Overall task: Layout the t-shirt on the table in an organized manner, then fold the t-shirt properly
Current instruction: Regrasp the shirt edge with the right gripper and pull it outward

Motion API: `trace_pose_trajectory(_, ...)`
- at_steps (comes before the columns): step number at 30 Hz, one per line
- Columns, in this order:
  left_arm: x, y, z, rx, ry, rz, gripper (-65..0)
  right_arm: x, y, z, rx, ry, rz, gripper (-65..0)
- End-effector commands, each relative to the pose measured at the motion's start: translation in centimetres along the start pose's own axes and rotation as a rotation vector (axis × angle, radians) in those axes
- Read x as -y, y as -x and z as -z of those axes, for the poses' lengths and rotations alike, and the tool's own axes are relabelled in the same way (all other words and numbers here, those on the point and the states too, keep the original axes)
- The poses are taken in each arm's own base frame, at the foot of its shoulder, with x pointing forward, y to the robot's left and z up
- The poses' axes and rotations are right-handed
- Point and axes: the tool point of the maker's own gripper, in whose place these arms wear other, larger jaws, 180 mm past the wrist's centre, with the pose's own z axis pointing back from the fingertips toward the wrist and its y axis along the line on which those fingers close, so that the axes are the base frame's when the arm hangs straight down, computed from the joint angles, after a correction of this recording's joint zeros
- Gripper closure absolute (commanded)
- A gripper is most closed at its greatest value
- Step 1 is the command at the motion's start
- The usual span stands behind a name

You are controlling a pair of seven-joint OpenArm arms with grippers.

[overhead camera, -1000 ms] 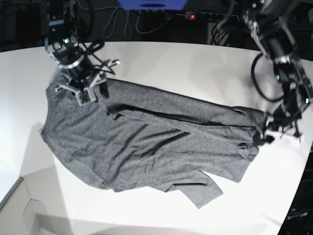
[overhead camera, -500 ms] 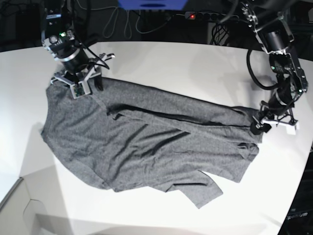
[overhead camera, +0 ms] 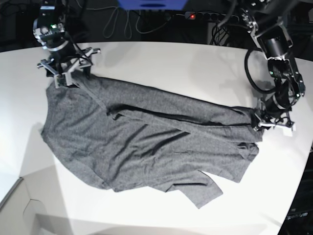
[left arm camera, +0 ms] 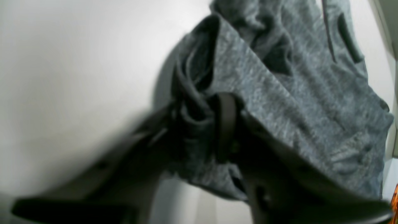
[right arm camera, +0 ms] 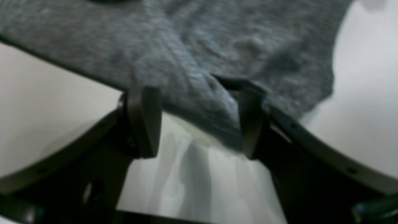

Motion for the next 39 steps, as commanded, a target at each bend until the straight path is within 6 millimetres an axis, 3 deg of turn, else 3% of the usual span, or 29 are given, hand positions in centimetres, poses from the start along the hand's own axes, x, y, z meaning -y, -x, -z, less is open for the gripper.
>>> trace_pose_trajectory(1,0.8,-2.0,-0.2,0.046,0.017,0.012,-12.1,0.6,-0.8,-0.4,0.035,0.011,0.000,-39.5)
trace_pose_trajectory(4,0.8,-2.1,-0.2,0.047,0.018,0.012,-8.6,3.5,-0.7,-1.2,0.039,0.093,0.021,-39.5)
trace_pose_trajectory(6,0.8,-2.1,-0.2,0.047,0.018,0.012,-4.1,4.4,-0.7,-1.5,0.056,0.102,0.012,-39.6)
trace_pose_trajectory(8,0.8,-2.1,-0.2,0.047,0.018,0.012,0.0,4.2,-0.7,-1.7,0.058,0.063,-0.017,-39.6)
trace_pose_trajectory(16,0.8,-2.1,-0.2,0.047,0.018,0.012,-0.2,0.0,-0.4,-1.1,0.051,-0.113,-0.084,-39.5)
trace_pose_trajectory(19,0.8,-2.1,-0.2,0.047,0.018,0.012,-0.2,-1.0,-1.2,-0.6,0.071,-0.141,-0.090,-39.5)
trace_pose_trajectory(28,0.8,-2.1,-0.2,0.047,0.018,0.012,-0.2,-0.6,-0.9,1.5,0.057,-0.146,-0.058,-39.1)
trace_pose_trajectory(31,0.8,-2.2,-0.2,0.048,0.017,0.013,-0.2,0.0,-0.9,1.6,0.051,-0.142,-0.076,-33.4)
trace_pose_trajectory(39,0.8,-2.2,-0.2,0.049,0.017,0.012,-0.2,0.1,-0.6,1.7,0.043,-0.144,-0.079,-5.1)
